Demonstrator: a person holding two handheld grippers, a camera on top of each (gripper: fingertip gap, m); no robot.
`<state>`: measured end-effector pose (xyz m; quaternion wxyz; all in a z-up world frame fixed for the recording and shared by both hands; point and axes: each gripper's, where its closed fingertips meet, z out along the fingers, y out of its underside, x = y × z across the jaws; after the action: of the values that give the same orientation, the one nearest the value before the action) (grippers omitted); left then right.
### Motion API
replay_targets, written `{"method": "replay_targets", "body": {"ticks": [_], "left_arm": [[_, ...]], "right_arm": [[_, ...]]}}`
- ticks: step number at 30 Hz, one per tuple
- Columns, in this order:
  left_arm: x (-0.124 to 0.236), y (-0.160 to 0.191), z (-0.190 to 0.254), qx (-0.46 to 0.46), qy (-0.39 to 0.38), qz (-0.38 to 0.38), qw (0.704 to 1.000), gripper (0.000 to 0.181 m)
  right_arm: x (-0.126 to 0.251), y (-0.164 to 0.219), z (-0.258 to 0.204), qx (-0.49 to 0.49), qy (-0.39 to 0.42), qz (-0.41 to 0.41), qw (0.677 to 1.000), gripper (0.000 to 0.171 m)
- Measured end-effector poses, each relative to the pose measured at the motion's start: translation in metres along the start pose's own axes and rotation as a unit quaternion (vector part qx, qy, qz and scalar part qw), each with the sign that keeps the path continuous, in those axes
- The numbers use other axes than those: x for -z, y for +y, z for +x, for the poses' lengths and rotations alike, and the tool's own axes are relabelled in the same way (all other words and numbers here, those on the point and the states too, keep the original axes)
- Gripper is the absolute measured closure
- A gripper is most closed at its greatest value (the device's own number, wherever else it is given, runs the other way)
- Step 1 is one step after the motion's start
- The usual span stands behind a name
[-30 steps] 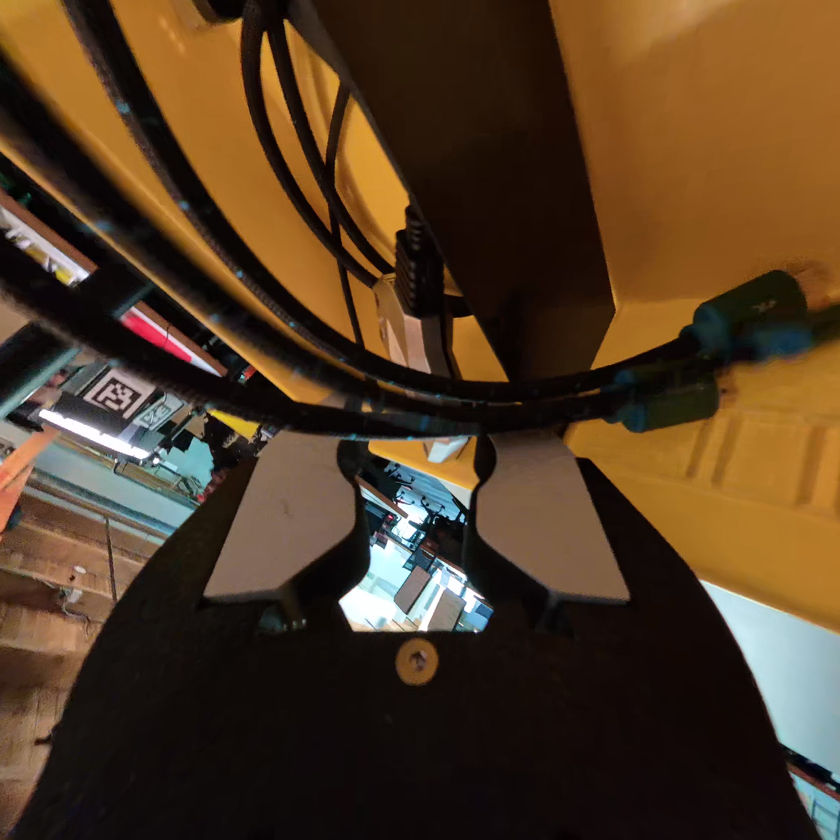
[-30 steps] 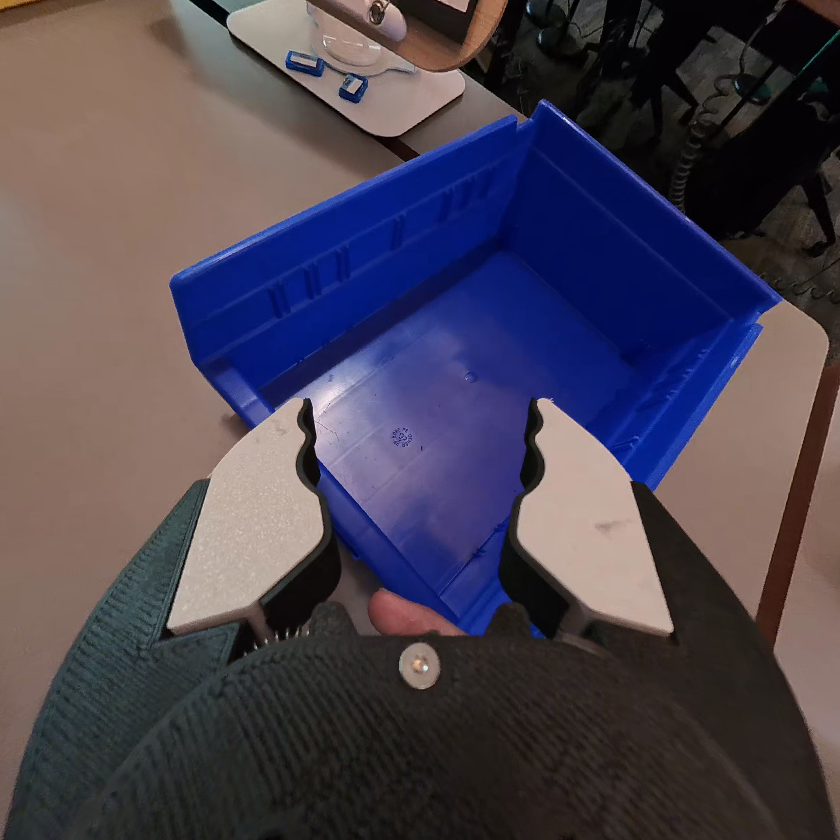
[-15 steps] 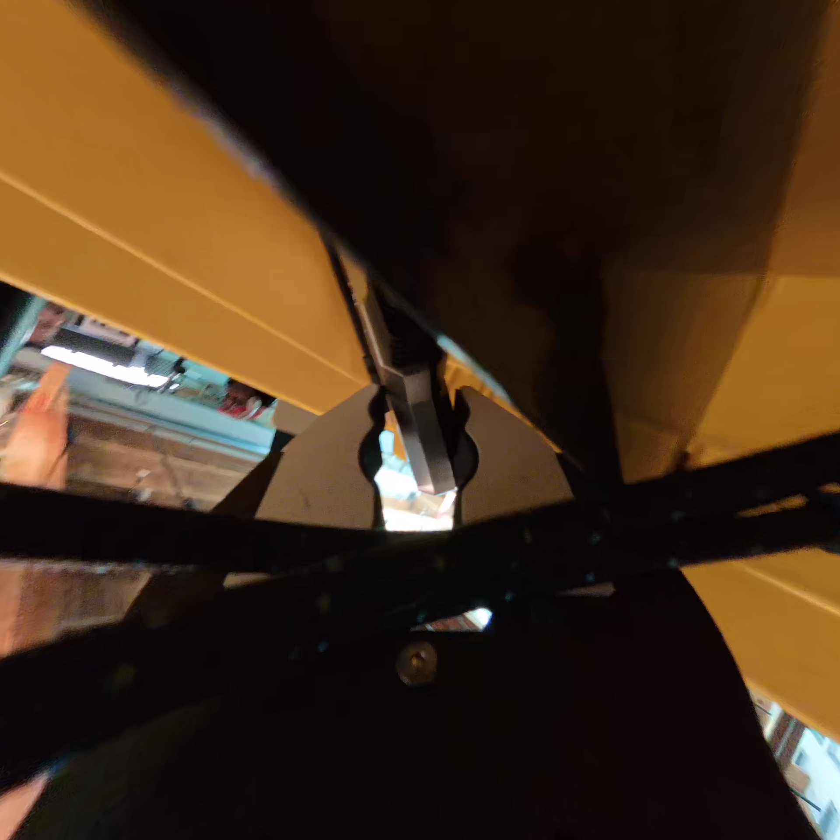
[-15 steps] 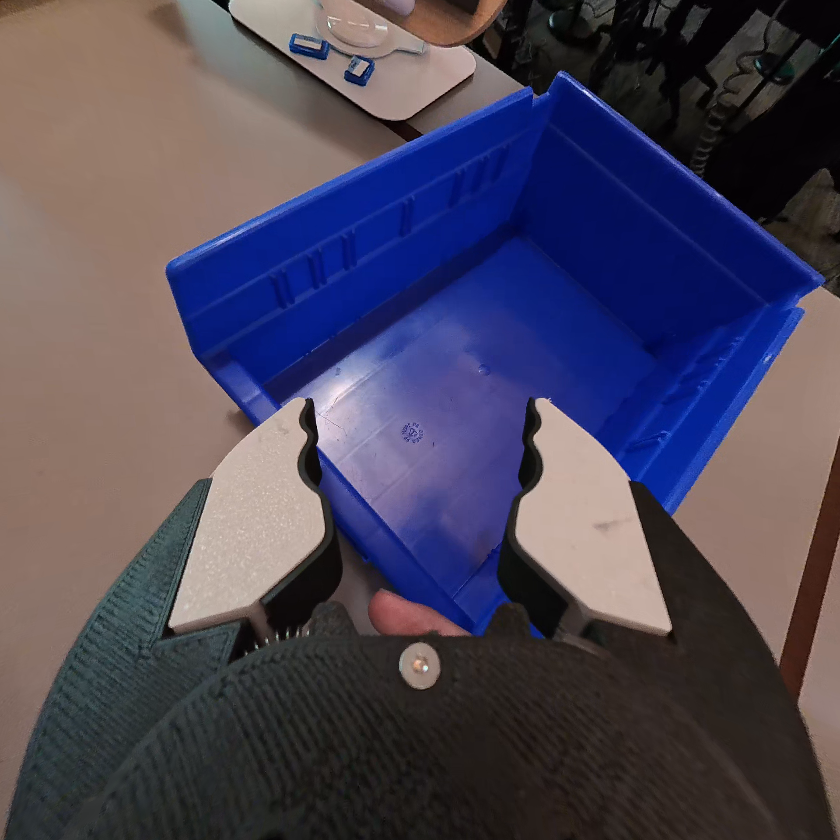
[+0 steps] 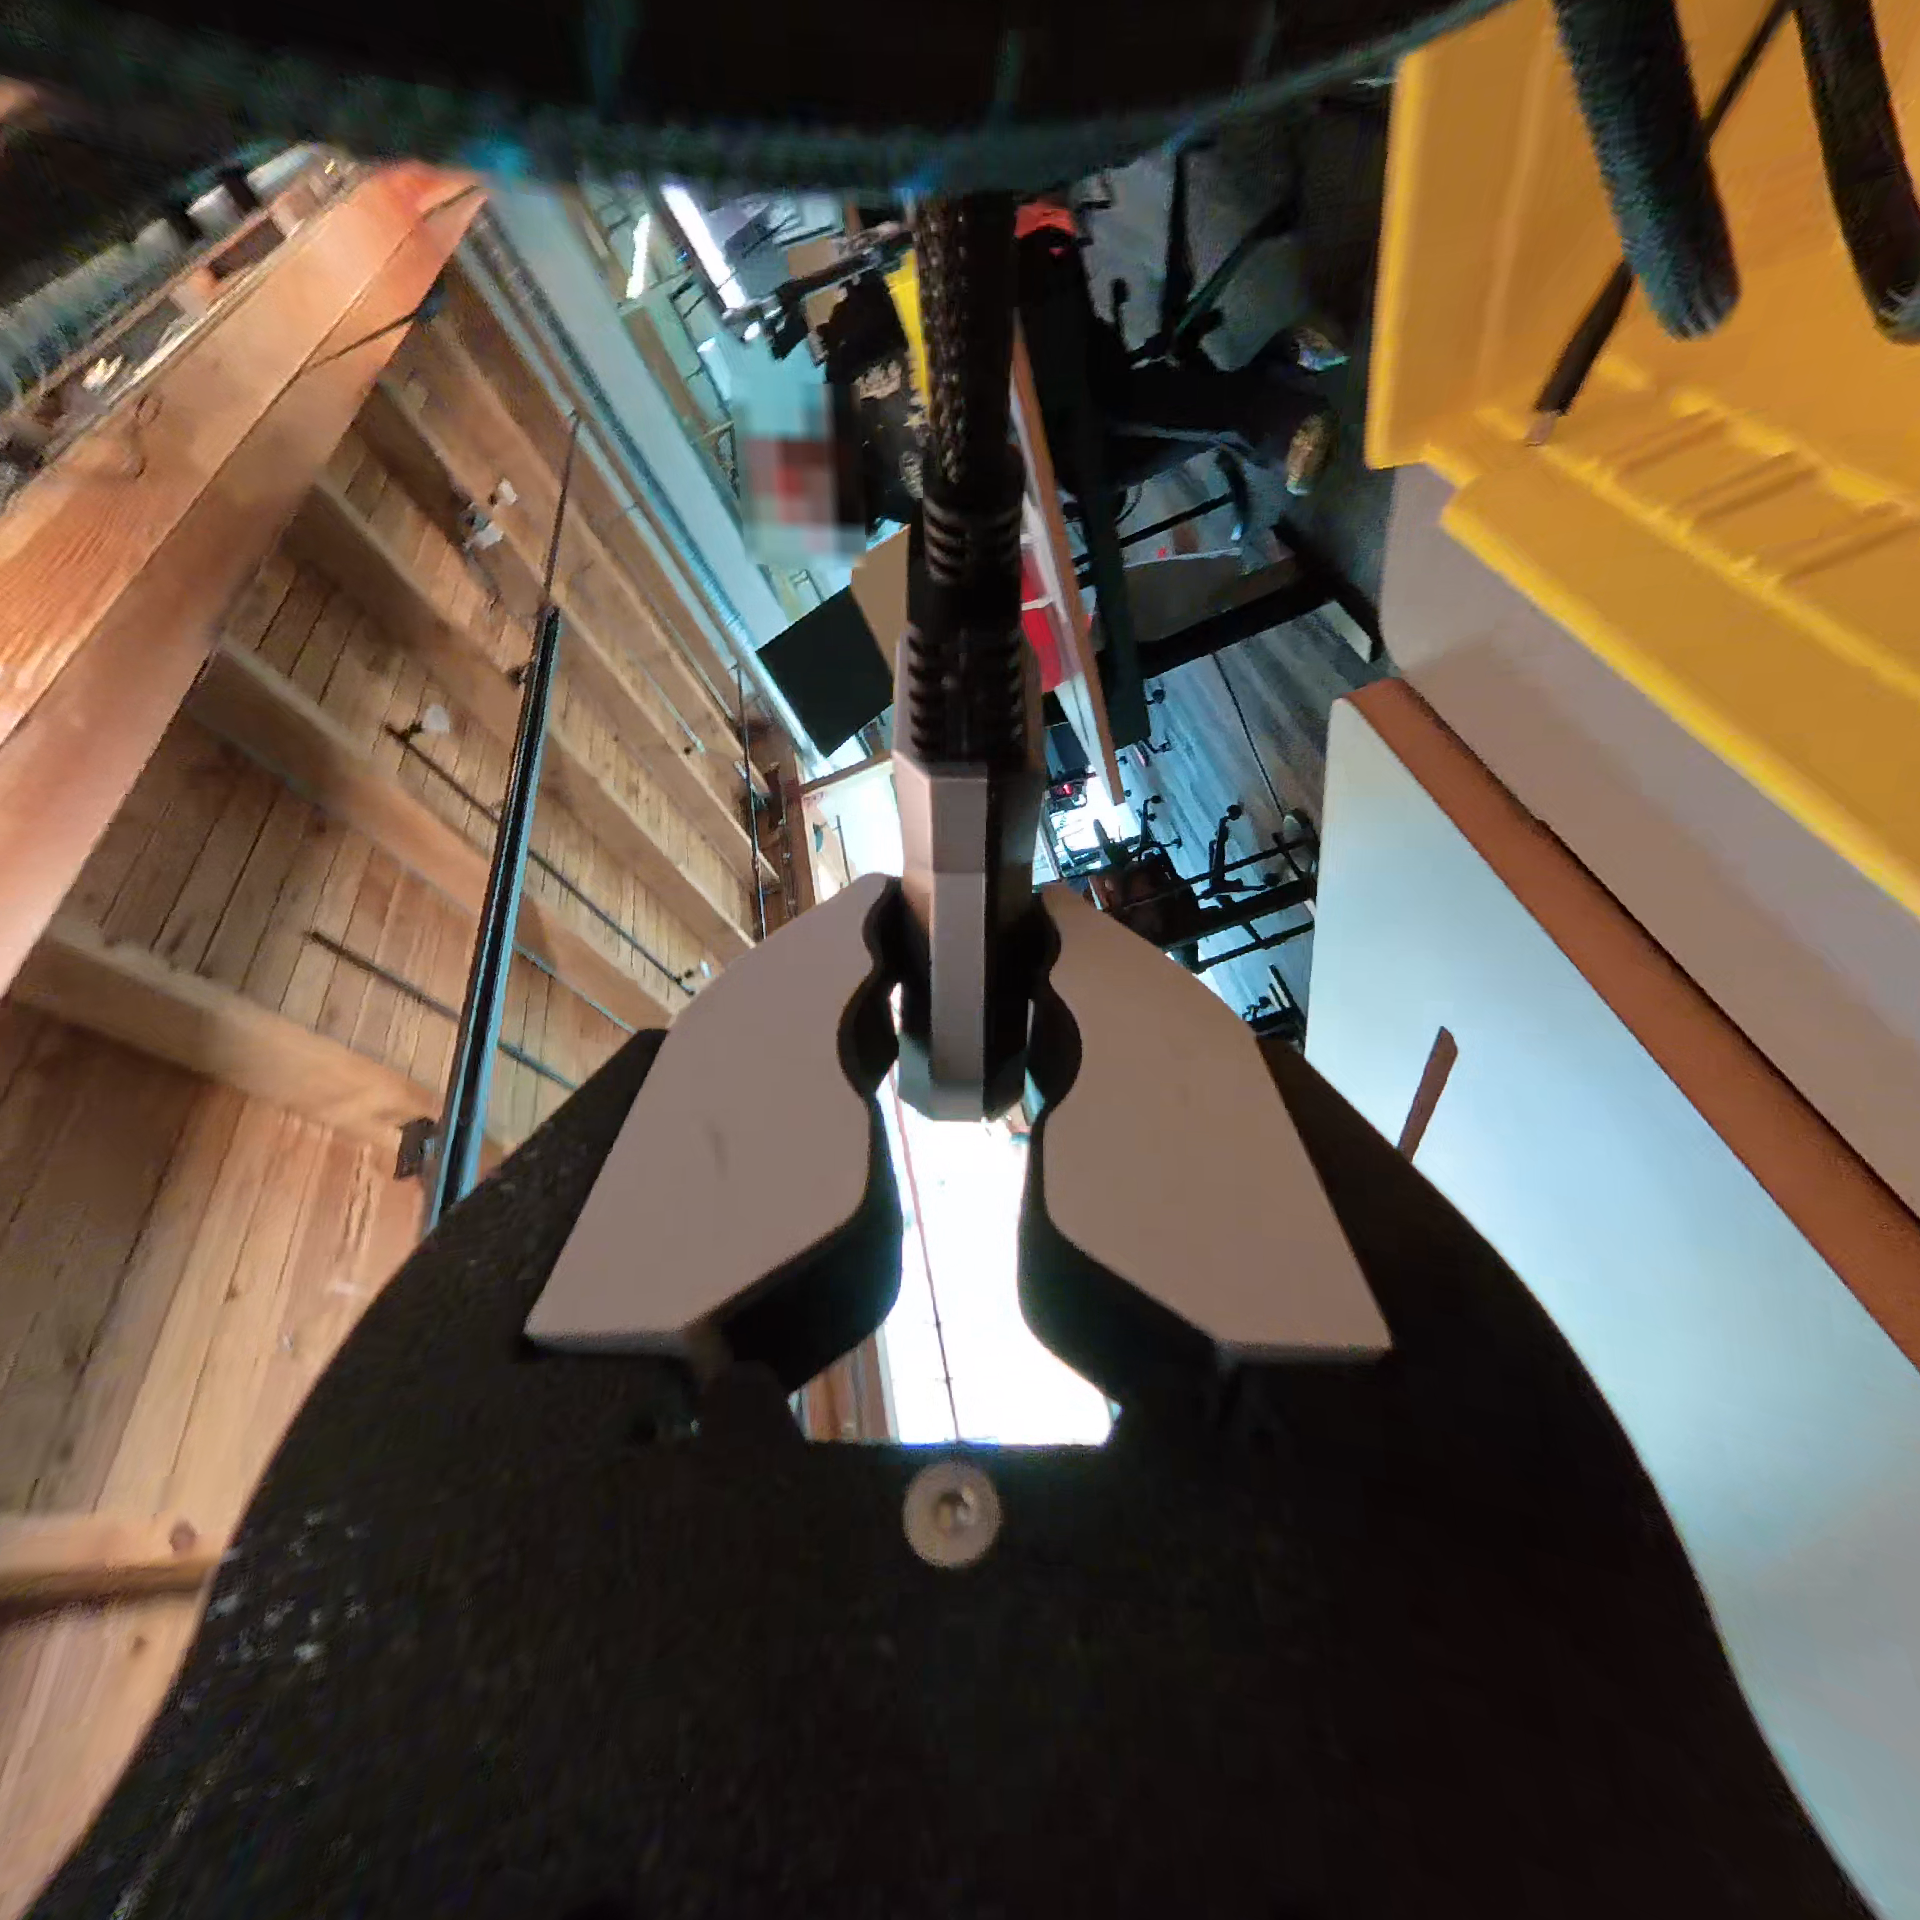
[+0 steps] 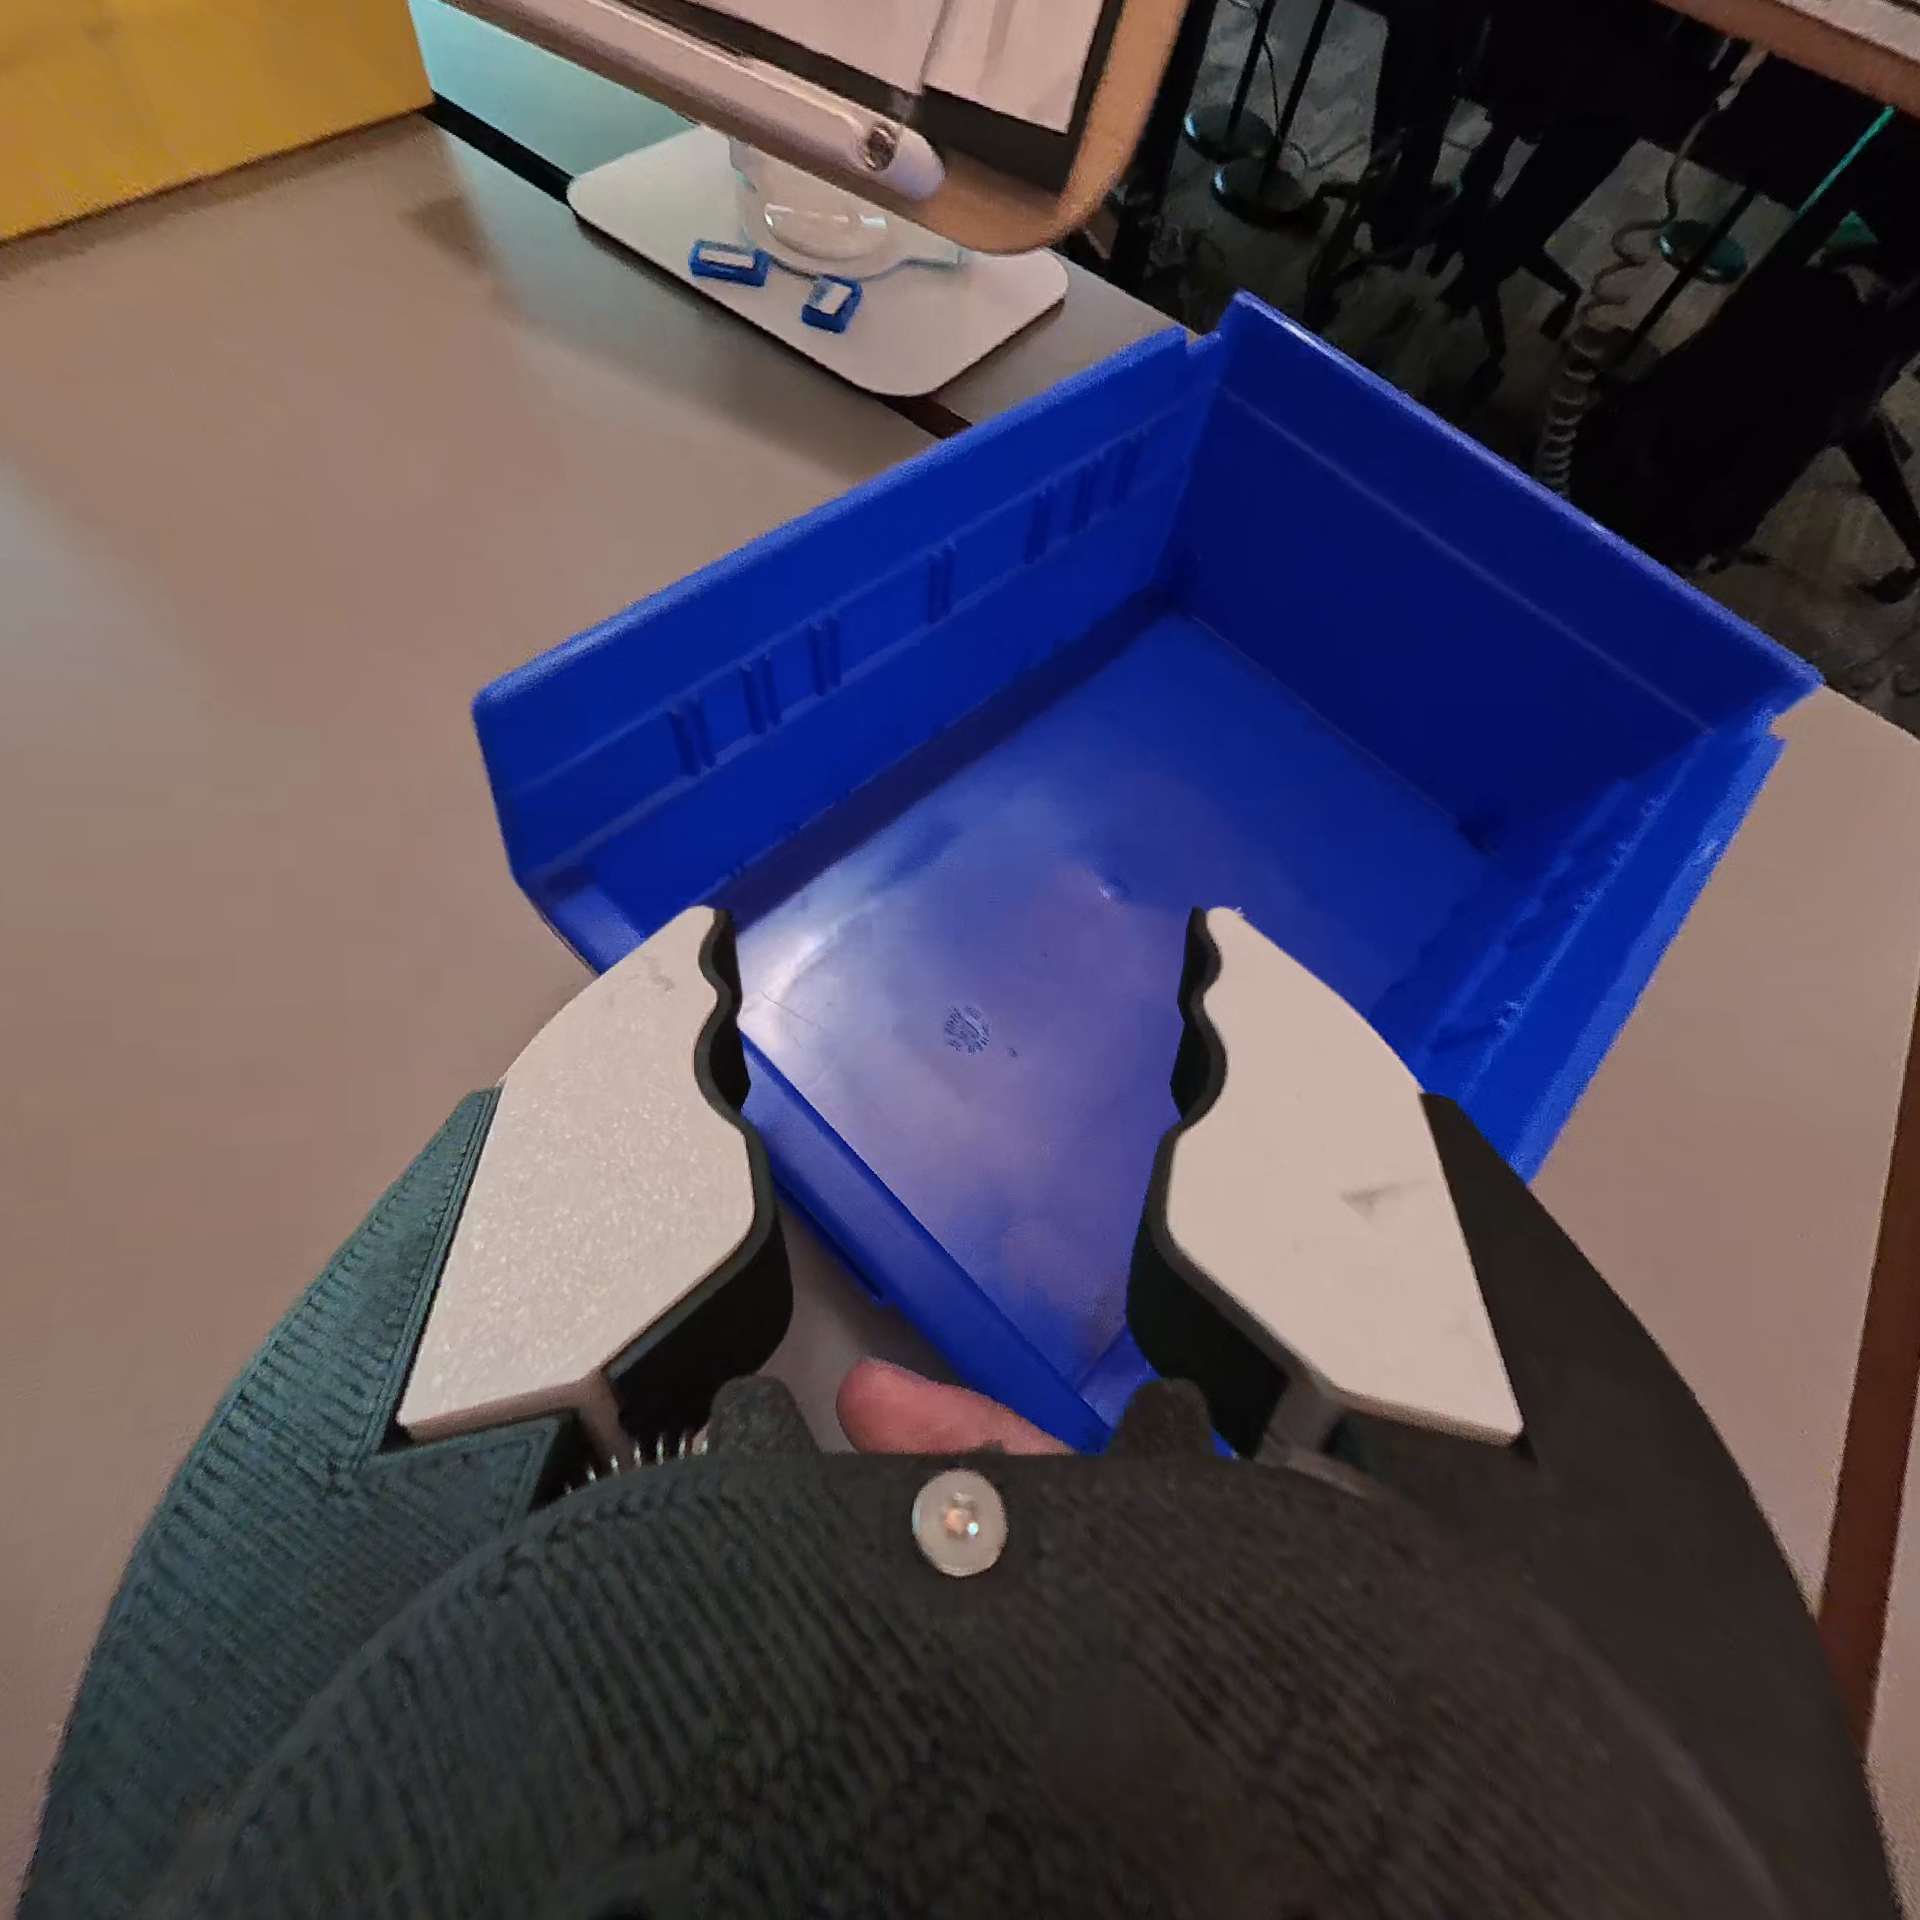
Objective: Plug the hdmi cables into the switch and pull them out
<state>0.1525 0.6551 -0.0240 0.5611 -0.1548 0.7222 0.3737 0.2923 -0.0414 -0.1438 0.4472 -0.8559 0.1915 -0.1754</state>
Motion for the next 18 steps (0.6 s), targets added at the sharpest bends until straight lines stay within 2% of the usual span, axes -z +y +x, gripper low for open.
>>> {"method": "replay_targets", "body": {"ticks": [4,7,13,18], "left_arm": [[0.025,0.015,-0.033,0.069,-0.047,-0.005,0.997,0.160],[0.034,0.015,-0.037,0.094,-0.035,0.009,0.995,0.160],[0.027,0.004,0.011,0.031,0.037,0.013,0.999,0.160],[0.012,0.000,0.032,-0.010,0.010,-0.002,1.000,0.160]], "right_arm": [[-0.003,-0.011,-0.019,0.026,-0.015,0.005,1.000,0.090],[0.001,-0.017,-0.031,0.048,-0.019,0.006,0.999,0.089],[0.013,-0.025,-0.050,0.041,-0.038,0.029,0.998,0.092],[0.009,-0.035,-0.071,0.068,-0.052,0.028,0.996,0.092]]}}
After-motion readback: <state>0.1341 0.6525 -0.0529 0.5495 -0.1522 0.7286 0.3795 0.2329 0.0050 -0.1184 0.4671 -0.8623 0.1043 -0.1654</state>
